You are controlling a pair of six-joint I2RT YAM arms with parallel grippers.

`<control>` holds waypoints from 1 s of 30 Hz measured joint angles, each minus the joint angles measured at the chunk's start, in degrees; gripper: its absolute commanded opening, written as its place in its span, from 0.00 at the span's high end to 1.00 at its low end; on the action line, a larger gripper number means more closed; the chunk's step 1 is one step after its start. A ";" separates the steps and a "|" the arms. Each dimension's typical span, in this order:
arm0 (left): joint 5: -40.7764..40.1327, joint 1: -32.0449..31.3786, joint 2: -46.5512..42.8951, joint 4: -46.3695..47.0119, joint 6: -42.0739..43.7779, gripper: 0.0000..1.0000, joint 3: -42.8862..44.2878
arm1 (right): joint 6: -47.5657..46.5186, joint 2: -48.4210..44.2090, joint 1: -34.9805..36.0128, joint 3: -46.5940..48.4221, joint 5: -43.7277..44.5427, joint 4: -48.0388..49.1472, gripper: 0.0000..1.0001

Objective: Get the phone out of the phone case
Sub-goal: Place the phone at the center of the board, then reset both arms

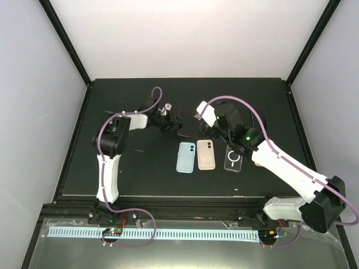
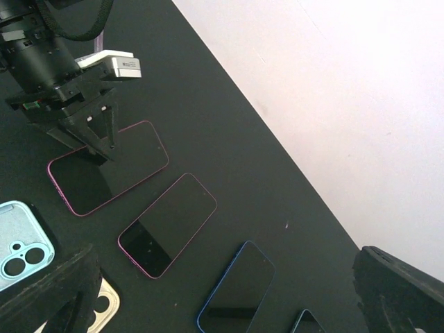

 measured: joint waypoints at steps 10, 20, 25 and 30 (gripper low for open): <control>-5.55 0.00 -6.56 -4.46 2.93 0.17 -3.54 | 0.20 -0.42 -1.49 1.51 -2.03 -2.43 0.00; -11.45 0.55 -18.84 -13.55 12.98 0.01 -4.98 | 2.47 -3.19 -5.97 4.79 -6.60 -8.70 0.00; -11.67 2.45 -25.27 -20.79 20.17 0.01 -3.78 | 3.50 -5.53 -7.85 7.41 -9.07 -11.80 0.00; -11.54 5.70 -31.39 -29.07 28.37 0.01 -1.42 | 5.64 -7.13 -11.98 9.53 -13.77 -14.86 0.00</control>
